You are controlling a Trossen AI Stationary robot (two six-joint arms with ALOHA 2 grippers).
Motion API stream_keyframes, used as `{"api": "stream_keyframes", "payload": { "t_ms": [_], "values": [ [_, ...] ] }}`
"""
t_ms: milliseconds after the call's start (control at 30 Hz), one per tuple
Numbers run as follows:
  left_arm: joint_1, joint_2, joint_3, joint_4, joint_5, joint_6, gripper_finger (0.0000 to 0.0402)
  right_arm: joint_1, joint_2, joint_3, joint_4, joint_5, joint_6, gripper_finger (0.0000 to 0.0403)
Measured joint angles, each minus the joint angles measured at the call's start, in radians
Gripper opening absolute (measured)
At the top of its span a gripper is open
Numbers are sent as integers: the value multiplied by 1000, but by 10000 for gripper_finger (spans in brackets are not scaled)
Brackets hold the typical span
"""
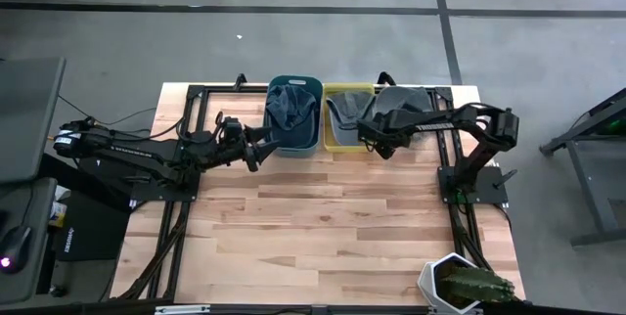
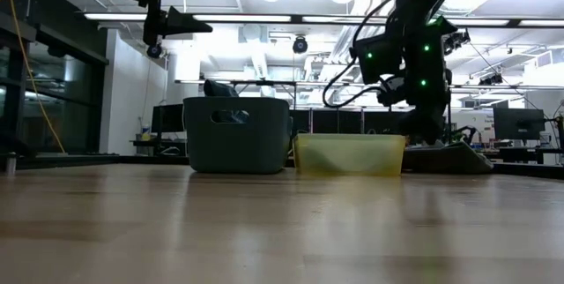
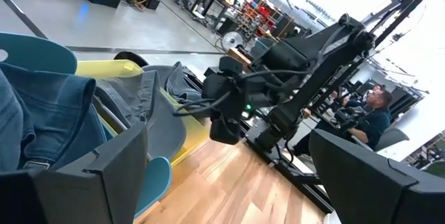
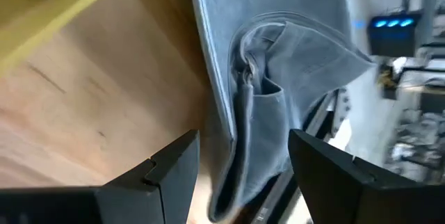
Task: Pick & Place hat
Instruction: Put the gray cap into the yellow bin
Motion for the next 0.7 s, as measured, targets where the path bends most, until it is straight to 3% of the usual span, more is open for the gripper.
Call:
{"api": "stream_keyframes", "payload": {
  "t_ms": [200, 500, 700],
  "values": [
    [0, 0, 0, 0, 26, -7, 342, -53, 0, 0, 73, -98, -28, 216],
    [0, 0, 0, 0, 27, -22, 342, -137, 1, 0, 87, -93, -71, 216],
    [0, 0, 0, 0, 27, -27, 342, -185, 1, 0, 113, -180, -110, 216]
  ]
}}
